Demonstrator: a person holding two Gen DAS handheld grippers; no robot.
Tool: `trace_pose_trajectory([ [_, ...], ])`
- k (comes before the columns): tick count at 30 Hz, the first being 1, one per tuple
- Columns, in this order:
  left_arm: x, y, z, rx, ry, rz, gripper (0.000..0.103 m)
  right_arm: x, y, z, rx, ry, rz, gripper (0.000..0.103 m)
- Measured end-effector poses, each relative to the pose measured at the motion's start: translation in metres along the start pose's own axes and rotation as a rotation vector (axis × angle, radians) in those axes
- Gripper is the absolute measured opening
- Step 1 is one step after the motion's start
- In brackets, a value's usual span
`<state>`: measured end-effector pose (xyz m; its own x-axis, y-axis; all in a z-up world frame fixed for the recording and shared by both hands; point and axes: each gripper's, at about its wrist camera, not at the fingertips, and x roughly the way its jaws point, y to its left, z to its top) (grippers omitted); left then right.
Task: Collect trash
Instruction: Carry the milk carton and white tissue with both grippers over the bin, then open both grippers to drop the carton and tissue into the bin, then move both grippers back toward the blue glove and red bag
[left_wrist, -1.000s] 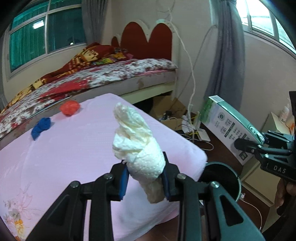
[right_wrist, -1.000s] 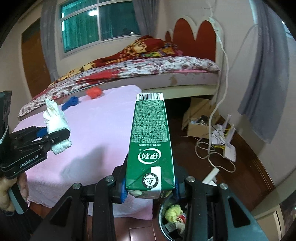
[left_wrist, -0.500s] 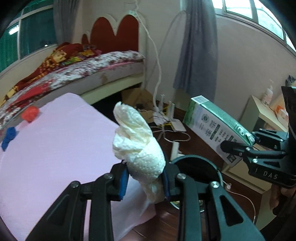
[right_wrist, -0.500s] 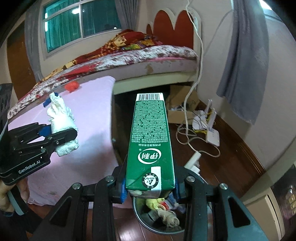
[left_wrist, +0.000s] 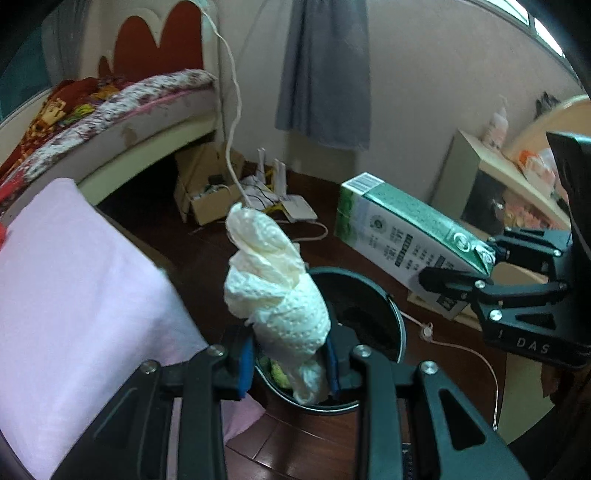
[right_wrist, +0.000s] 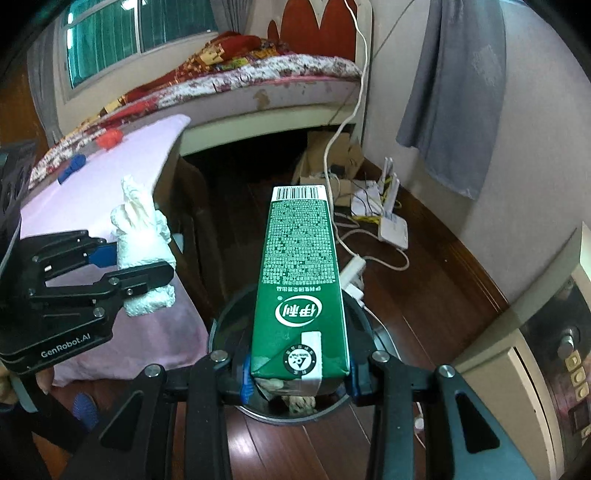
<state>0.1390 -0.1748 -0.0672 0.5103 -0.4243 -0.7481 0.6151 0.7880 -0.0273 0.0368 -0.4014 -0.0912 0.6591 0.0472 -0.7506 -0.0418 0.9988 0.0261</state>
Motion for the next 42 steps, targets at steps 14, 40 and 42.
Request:
trace_pose_trajectory([
  [14, 0.065, -0.008, -0.019, -0.015, 0.147, -0.114, 0.032, 0.049, -0.023, -0.038, -0.031, 0.160, 0.009, 0.040],
  [40, -0.035, 0.050, -0.008, -0.261, -0.015, 0.098, 0.101, 0.036, -0.010, 0.022, -0.005, 0.063, -0.092, 0.103],
  [42, -0.057, 0.063, -0.003, -0.265, -0.043, 0.135, 0.101, 0.024, 0.006, 0.038, -0.012, 0.008, -0.076, 0.103],
])
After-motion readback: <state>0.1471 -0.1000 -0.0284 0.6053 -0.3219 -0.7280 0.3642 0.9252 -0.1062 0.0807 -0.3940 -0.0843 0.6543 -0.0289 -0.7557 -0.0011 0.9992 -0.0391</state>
